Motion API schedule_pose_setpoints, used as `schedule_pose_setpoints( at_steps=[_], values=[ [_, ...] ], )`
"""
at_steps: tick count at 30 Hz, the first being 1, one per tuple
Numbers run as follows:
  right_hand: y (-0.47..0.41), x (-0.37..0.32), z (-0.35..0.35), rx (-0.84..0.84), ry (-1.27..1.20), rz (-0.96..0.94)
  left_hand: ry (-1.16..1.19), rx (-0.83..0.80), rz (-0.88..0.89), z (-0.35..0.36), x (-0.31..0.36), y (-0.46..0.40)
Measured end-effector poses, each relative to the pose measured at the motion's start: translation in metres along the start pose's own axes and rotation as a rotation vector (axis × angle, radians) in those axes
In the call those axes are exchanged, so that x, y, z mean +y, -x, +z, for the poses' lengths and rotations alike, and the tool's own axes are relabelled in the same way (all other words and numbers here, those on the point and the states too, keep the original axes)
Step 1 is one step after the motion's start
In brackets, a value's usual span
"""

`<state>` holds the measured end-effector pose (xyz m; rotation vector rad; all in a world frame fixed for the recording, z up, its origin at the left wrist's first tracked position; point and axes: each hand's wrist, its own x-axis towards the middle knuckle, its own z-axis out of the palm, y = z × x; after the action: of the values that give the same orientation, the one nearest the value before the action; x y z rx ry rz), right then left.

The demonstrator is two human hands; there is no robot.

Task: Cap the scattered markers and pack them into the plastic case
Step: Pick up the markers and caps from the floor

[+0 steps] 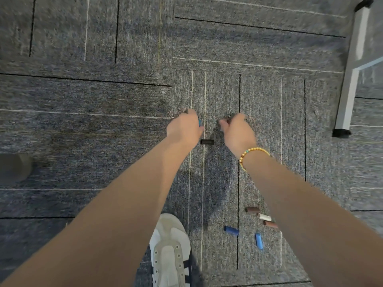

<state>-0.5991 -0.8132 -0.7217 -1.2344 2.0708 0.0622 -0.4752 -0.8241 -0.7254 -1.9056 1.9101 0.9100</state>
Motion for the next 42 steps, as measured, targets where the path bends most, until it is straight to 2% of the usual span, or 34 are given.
schedule_pose_setpoints(
  at_steps=[4,7,10,13,15,19,21,23,25,28,31,34,39,42],
  values=[
    [-0.005,-0.006,0.003,-0.033,0.217,-0.036,-0.166,-0.043,0.079,-0.002,0.003,0.000],
    [-0.003,0.000,0.001,-0.050,0.196,-0.020,-0.211,-0.107,0.096,-0.005,0.004,0.004],
    [0.005,0.020,0.001,0.018,0.099,-0.036,0.029,-0.146,0.050,-0.003,0.004,0.002],
    [0.019,0.043,0.000,-0.006,-0.071,-0.008,0.212,-0.033,0.085,-0.003,0.005,0.007],
    [0.031,0.055,-0.002,0.057,-0.209,0.026,0.145,0.035,0.151,-0.004,0.008,0.018],
    [0.049,0.084,-0.004,0.184,-0.315,0.079,-0.190,-0.063,0.280,-0.004,0.016,0.037],
    [0.060,0.102,-0.008,0.202,-0.332,0.099,-0.386,-0.042,0.338,0.000,0.017,0.039],
    [0.074,0.121,-0.011,0.157,-0.266,0.078,-0.495,0.030,0.365,0.007,0.018,0.040],
    [0.092,0.141,-0.011,0.047,-0.087,0.019,-0.557,0.079,0.368,0.014,0.021,0.043],
    [0.114,0.162,-0.005,-0.134,0.245,-0.096,-0.613,0.014,0.344,0.023,0.024,0.047],
    [0.125,0.169,0.002,-0.215,0.454,-0.141,-0.611,-0.039,0.287,0.028,0.022,0.051],
    [0.128,0.167,0.006,-0.245,0.519,-0.121,-0.550,-0.066,0.276,0.030,0.015,0.050],
    [0.127,0.164,0.008,-0.250,0.554,-0.149,-0.588,0.042,0.325,0.034,0.013,0.049],
    [0.126,0.161,0.011,-0.222,0.630,-0.194,-0.593,0.045,0.333,0.040,0.014,0.046]
  ],
)
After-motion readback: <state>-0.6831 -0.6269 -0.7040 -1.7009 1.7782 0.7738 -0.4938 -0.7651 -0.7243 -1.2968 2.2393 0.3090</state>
